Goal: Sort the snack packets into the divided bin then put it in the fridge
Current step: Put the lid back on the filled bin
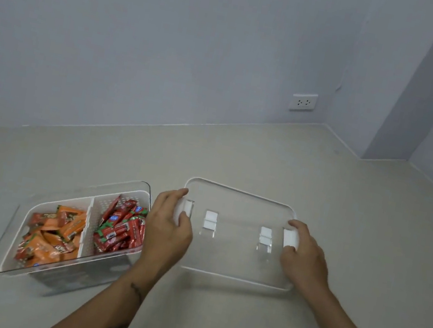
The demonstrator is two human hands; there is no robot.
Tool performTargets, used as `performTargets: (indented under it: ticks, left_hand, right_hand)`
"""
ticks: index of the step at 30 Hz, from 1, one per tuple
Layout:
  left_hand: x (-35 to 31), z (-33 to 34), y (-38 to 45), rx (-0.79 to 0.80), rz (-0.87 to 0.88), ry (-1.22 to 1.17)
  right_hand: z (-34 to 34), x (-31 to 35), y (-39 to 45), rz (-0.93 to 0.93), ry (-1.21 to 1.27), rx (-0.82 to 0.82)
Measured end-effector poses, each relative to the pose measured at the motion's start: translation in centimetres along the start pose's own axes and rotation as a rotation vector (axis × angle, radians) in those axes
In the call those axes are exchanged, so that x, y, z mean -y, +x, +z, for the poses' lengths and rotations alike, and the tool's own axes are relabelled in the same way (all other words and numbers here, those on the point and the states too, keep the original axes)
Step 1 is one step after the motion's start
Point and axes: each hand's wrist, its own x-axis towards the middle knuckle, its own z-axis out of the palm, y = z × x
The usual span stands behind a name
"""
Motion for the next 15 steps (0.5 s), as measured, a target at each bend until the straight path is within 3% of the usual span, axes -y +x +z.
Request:
performTargets:
  ticks: [4, 9, 15]
  left_hand:
    - [0.6, -4.7, 0.4, -0.143, -0.019, -0.024]
    - [2.5, -12.0, 0.6, -0.232, -0.067, -0.041]
    - [7.3, -19.9, 0.6, -0.304, -0.354, -0.131]
  right_hand:
    - [0.6, 4.4, -0.5, -0.130, -0.031, 0.008]
    - [4.6, 10.3, -3.0, -0.243, 0.135, 0.020]
    - [8.9, 18.4, -6.1, -0.394, 0.186, -0.031]
